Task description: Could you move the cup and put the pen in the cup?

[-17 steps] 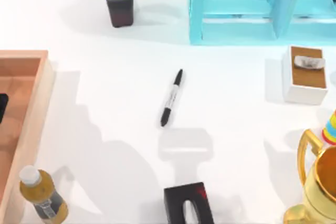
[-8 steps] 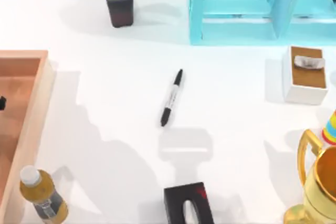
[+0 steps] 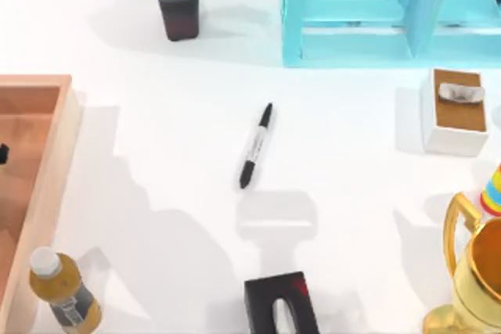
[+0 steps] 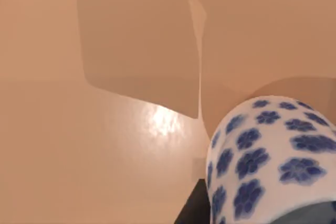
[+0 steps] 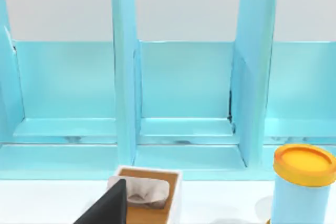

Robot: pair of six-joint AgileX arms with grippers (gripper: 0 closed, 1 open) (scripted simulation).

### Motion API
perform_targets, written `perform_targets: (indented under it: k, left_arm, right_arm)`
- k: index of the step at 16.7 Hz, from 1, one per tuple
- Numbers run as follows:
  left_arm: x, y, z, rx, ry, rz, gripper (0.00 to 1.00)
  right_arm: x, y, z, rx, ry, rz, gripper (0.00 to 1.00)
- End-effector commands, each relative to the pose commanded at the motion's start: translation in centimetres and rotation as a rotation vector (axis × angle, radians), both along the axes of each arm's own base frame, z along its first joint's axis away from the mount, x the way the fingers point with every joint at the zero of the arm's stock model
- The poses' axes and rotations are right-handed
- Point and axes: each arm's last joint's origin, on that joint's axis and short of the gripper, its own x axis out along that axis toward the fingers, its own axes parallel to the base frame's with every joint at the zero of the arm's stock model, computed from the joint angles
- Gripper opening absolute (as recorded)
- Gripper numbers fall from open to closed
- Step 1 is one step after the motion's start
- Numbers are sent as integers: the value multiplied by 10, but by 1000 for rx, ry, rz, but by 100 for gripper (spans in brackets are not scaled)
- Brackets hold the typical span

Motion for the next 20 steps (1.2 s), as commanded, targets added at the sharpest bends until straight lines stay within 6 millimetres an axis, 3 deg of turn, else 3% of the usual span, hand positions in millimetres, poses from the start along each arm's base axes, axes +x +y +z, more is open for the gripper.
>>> perform_targets:
  k: [8,12,15,20]
  left_arm:
    - [3,-1,5,4,-17,7,0]
    - [22,-2,41,26,-125,93,0]
    - [33,-27,72,16,-128,128,0]
    - [19,-105,119,-2,-23,68,0]
  right_arm:
    - [0,0,0,0,0,0,100]
    - [0,0,0,0,0,0,100]
    - [0,0,0,0,0,0,100]
    - [0,0,0,0,0,0,100]
